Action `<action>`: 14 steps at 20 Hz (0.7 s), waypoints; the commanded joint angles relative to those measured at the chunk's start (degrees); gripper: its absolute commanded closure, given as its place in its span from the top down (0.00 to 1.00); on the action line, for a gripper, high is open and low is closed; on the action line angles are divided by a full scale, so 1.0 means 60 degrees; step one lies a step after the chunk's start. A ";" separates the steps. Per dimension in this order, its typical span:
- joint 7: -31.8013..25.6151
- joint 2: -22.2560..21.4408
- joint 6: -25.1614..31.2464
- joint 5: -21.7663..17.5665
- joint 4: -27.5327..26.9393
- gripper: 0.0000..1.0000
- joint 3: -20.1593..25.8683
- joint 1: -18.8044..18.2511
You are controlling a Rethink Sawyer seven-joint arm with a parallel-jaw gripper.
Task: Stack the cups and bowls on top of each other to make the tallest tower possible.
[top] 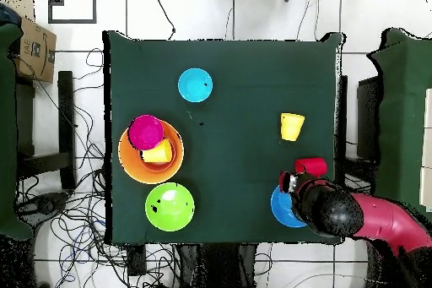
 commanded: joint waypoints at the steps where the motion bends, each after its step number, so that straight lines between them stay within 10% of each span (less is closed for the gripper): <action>1: -0.0667 -0.0118 0.2114 -0.0494 -0.0514 1.00 -0.0527 0.0749; 14: 0.0826 0.1223 0.0397 -0.1277 -0.0545 1.00 -0.1532 0.1740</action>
